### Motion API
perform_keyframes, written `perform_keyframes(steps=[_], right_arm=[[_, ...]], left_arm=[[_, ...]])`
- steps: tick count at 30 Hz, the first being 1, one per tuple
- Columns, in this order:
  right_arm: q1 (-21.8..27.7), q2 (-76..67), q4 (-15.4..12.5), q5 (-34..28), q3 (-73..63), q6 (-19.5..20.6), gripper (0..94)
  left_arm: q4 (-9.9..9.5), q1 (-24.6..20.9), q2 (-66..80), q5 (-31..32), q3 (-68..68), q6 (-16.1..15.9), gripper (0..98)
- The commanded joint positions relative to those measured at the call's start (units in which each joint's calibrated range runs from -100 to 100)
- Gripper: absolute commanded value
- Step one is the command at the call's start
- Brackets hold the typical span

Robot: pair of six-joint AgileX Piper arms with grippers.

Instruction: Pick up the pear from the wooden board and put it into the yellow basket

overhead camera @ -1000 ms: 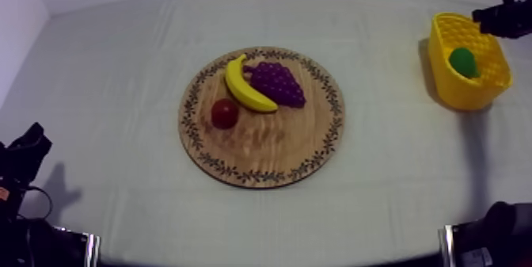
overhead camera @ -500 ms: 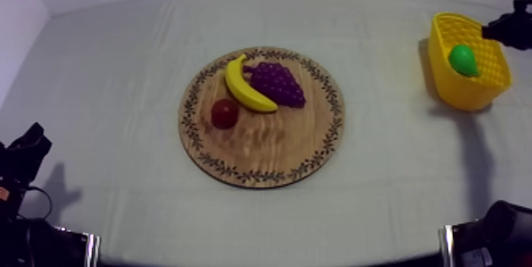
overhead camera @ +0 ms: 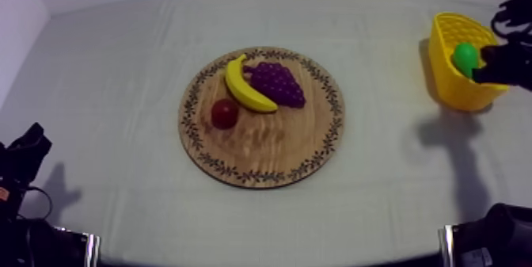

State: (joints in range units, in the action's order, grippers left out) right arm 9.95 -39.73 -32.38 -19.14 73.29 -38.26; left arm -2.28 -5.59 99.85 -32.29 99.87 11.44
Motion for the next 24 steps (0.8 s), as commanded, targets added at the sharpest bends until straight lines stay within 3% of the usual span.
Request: perform_keyframes(steps=[1, 10, 17, 20, 24], right_arm=[[-0.9, -1.7, -0.1, 1.4, 4.1, -0.4, 0.5], [-3.5, -9.5, -0.3, 4.2, 14.2, -2.4, 0.5], [-2.2, -17.3, 0.3, 0.0, 18.5, -3.1, 0.5], [-2.1, -21.2, 3.8, -2.0, 19.4, 0.4, 0.5], [-4.0, -27.9, 10.8, -5.6, 21.1, 8.1, 0.5]], left_arm=[[0.00, 0.0, 0.0, 0.0, 0.0, 0.0, 0.1], [0.00, 0.0, 0.0, 0.0, 0.0, 0.0, 0.1], [0.00, 0.0, 0.0, 0.0, 0.0, 0.0, 0.1], [0.00, 0.0, 0.0, 0.0, 0.0, 0.0, 0.1], [0.00, 0.0, 0.0, 0.0, 0.0, 0.0, 0.1]])
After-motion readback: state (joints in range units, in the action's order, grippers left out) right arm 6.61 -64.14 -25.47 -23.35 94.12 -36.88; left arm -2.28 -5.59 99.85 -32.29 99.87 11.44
